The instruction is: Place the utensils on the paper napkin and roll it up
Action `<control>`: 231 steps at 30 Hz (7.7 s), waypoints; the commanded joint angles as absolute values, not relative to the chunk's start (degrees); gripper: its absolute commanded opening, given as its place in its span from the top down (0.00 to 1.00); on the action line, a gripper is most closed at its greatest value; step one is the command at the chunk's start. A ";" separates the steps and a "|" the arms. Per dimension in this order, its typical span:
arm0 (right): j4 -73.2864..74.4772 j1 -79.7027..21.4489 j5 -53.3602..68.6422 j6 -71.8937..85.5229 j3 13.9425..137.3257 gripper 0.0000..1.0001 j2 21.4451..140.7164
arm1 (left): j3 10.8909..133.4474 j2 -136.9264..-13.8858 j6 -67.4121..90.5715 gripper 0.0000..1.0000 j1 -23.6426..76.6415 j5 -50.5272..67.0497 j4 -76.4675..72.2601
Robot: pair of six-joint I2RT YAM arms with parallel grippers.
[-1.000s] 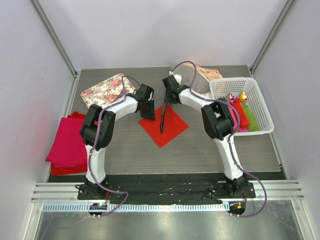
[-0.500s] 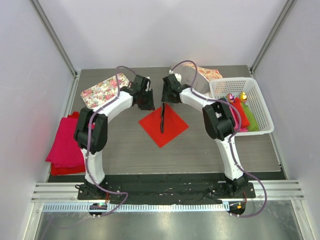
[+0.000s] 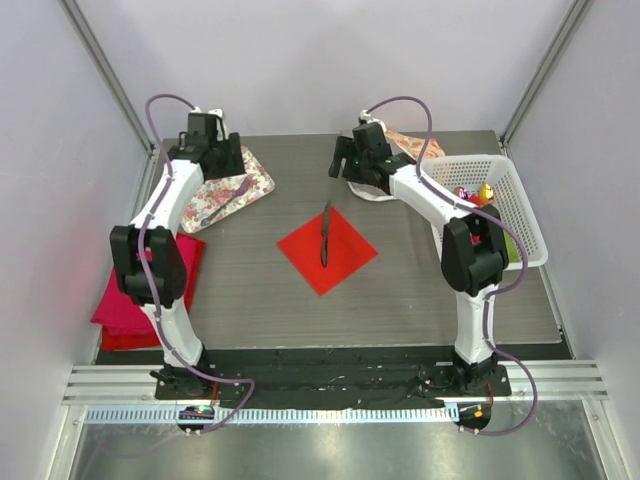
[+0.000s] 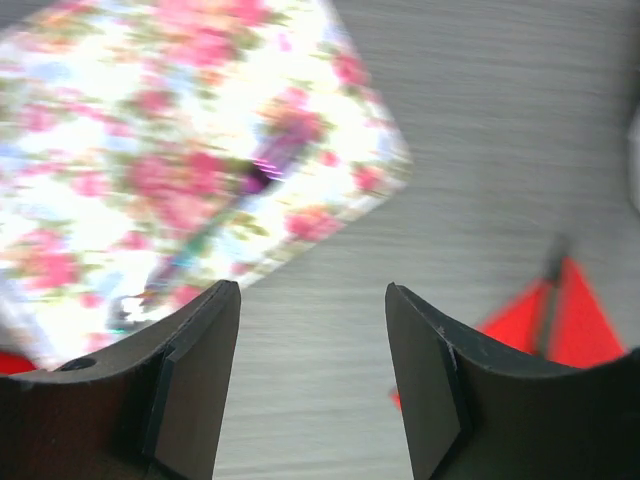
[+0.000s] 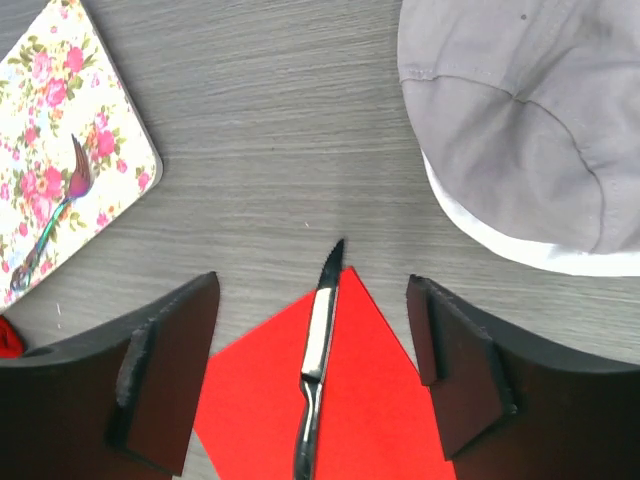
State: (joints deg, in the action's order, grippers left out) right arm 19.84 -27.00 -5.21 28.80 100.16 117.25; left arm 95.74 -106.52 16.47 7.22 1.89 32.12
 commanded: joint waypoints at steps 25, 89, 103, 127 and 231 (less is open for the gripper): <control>14.41 -24.79 3.78 30.15 90.26 0.08 111.36 | 110.13 -130.34 -1.50 0.51 1.58 1.56 41.57; 13.10 -15.47 2.99 32.08 65.74 0.02 91.58 | 121.82 -133.15 44.03 0.92 42.54 -21.71 54.85; 12.83 -14.24 3.52 31.90 65.39 0.02 91.49 | 124.89 -137.20 42.63 0.90 42.54 -21.97 55.90; 11.87 -13.97 4.66 32.52 65.13 0.02 92.99 | 124.89 -138.69 40.96 0.83 42.45 -23.47 56.95; 7.29 -16.08 25.49 29.62 65.74 0.03 101.07 | 49.48 -94.57 -42.71 0.95 50.54 13.71 10.37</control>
